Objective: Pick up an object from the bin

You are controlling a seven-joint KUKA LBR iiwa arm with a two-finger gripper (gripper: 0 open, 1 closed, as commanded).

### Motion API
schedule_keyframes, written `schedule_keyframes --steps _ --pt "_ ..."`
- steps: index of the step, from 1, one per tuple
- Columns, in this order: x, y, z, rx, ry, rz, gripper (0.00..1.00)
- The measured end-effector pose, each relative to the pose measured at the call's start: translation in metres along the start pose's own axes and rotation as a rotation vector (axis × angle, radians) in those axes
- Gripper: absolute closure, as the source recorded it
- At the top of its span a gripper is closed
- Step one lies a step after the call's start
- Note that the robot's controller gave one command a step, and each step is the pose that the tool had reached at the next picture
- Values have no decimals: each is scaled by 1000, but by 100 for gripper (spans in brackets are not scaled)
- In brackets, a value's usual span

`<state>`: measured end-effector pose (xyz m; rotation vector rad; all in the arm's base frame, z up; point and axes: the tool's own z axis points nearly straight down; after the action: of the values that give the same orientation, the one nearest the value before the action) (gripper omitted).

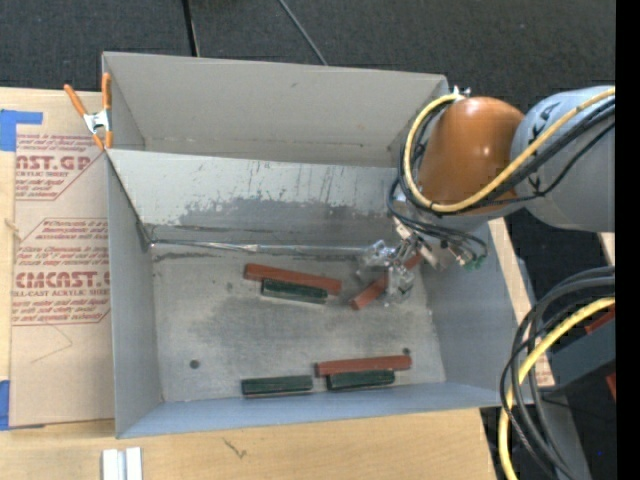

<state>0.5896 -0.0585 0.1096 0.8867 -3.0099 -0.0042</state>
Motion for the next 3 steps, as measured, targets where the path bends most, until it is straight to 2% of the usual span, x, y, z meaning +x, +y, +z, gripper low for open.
schedule_keyframes --steps 1,3 --pt "-1 -1 -17 5 -6 0 100" --pt "-2 -1 -32 6 -7 0 100"
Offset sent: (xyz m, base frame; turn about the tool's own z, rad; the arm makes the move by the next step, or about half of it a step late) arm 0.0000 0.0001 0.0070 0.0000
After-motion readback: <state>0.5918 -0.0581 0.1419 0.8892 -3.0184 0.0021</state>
